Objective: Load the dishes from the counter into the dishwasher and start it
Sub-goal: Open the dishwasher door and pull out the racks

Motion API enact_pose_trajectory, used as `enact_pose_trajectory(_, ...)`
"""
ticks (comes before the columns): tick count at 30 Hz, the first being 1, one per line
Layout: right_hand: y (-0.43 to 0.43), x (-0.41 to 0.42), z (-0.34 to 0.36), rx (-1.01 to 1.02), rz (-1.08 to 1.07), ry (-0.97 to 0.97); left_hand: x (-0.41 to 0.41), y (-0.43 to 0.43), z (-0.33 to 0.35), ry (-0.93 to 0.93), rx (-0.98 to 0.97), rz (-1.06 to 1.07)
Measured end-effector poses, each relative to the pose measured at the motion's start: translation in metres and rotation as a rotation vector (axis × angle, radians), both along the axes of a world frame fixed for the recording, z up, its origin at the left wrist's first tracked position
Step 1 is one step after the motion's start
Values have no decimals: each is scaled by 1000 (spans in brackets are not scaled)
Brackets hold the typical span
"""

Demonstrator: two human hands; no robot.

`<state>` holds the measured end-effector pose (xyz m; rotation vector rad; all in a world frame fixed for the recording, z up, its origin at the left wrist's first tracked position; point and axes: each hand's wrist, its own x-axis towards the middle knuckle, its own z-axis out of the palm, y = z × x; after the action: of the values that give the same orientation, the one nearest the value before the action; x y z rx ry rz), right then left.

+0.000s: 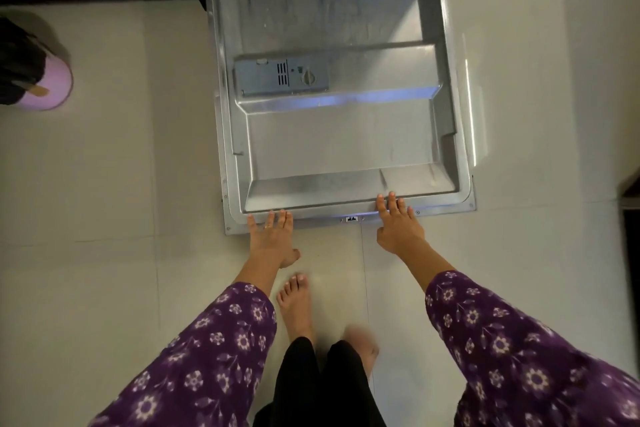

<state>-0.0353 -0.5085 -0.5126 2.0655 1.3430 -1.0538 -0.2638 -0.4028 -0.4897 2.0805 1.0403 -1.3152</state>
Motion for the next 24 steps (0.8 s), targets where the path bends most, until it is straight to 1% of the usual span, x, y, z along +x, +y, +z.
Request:
enact_pose_trajectory(2, 14, 4, 16, -3, -11, 18, 6, 7, 16, -54, 9, 32)
enact_pose_trajectory(4, 35, 6, 34, 56, -13, 25, 17, 23, 36, -130, 37, 85)
enact_pose_trajectory(7, 83, 10, 68, 165, -26, 38, 32, 68, 70, -237, 98, 152)
enact_pose_trajectory(14, 219, 41, 146, 379, -41, 21, 65, 193, 140, -370, 226, 138)
enact_pose_trajectory(18, 304, 76, 168, 466, -11, 27, 93, 258, 155, -471, 285, 161)
enact_pose_trajectory(21, 367, 103, 173, 513, 27, 7, 119, 304, 155, -506, 297, 144)
enact_pose_trajectory(24, 431, 131, 162, 534, 44, -17, 150, 355, 146, -552, 404, 80)
